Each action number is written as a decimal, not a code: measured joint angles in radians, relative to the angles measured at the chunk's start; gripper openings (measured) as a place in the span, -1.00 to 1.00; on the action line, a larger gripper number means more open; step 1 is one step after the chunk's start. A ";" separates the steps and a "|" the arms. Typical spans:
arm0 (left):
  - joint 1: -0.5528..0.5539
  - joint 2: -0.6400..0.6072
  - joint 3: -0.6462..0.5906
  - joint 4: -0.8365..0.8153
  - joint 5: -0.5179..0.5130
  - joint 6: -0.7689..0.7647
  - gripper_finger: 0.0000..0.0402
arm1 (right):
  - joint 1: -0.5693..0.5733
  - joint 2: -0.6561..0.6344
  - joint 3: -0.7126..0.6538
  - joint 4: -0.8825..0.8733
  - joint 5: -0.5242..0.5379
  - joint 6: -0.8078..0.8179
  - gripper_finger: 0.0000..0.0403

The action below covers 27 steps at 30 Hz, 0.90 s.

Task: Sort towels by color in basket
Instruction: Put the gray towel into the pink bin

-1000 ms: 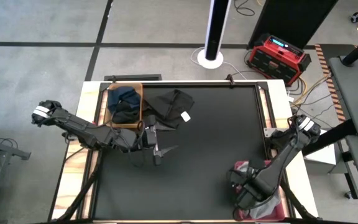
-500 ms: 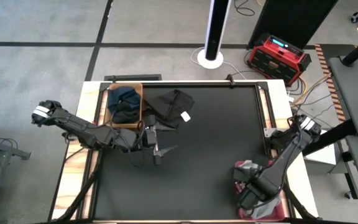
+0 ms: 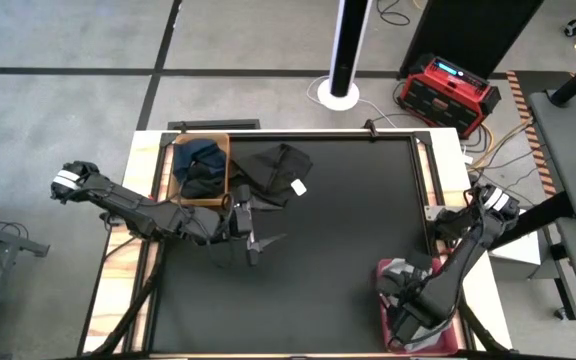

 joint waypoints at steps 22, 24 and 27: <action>0.000 0.000 0.000 0.000 0.000 -0.001 0.43 | 0.010 -0.029 -0.192 0.309 -0.067 0.050 -0.96; 0.000 0.000 0.000 0.000 0.000 -0.001 0.43 | 0.010 -0.043 -0.178 0.306 -0.068 0.051 -0.96; 0.000 0.000 0.000 0.000 0.000 -0.001 0.43 | 0.010 -0.061 -0.153 0.294 -0.067 0.061 -0.95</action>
